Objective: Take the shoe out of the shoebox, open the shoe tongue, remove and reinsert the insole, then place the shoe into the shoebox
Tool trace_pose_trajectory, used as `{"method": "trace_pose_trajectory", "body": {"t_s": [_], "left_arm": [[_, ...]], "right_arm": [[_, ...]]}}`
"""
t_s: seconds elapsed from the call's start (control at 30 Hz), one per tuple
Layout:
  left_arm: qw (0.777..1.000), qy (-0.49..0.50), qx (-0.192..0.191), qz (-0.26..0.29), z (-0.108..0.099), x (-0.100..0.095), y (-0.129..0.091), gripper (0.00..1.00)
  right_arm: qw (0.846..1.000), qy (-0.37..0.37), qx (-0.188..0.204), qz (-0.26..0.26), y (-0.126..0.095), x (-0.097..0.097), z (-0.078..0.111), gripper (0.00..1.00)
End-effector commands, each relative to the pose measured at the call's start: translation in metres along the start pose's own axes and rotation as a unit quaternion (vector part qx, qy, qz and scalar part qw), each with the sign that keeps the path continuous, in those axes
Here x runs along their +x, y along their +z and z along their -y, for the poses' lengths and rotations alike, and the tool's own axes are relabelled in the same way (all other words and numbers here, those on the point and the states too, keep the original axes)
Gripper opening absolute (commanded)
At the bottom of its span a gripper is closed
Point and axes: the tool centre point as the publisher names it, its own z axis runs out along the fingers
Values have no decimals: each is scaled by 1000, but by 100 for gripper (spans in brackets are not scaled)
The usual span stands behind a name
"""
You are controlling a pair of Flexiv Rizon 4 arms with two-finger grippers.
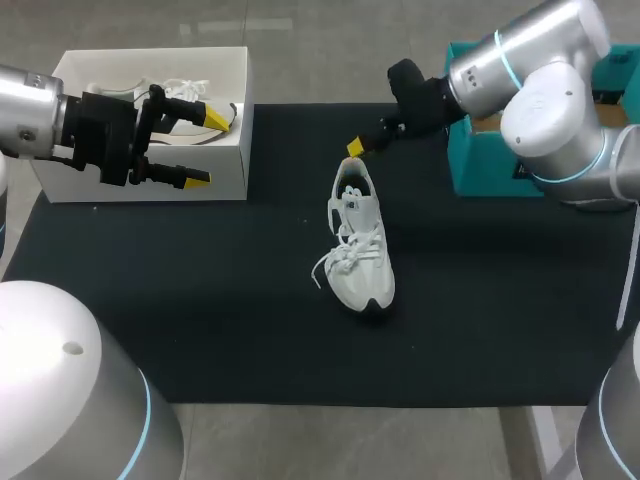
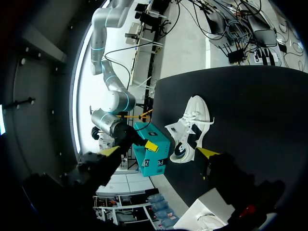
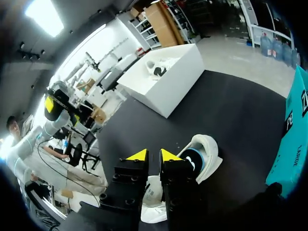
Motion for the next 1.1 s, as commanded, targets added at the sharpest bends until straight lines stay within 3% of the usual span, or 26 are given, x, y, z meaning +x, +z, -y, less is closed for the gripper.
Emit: {"method": "trace_pose_trajectory", "body": {"t_s": [0.03,0.53,0.63,0.67,1.0,1.1], "left_arm": [[1000,0,0,-2,0,0,1,100],[1000,0,0,-2,0,0,1,100],[1000,0,0,-2,0,0,1,100],[1000,0,0,-2,0,0,1,100],[1000,0,0,-2,0,0,1,100],[1000,0,0,-2,0,0,1,100]], "right_arm": [[998,1,4,56,-5,6,1,0],[998,1,4,56,-5,6,1,0],[985,60,61,149,3,7,2,0],[982,68,61,167,5,7,3,0],[948,130,1,289,14,0,12,0],[943,138,-20,302,18,-4,16,0]]}}
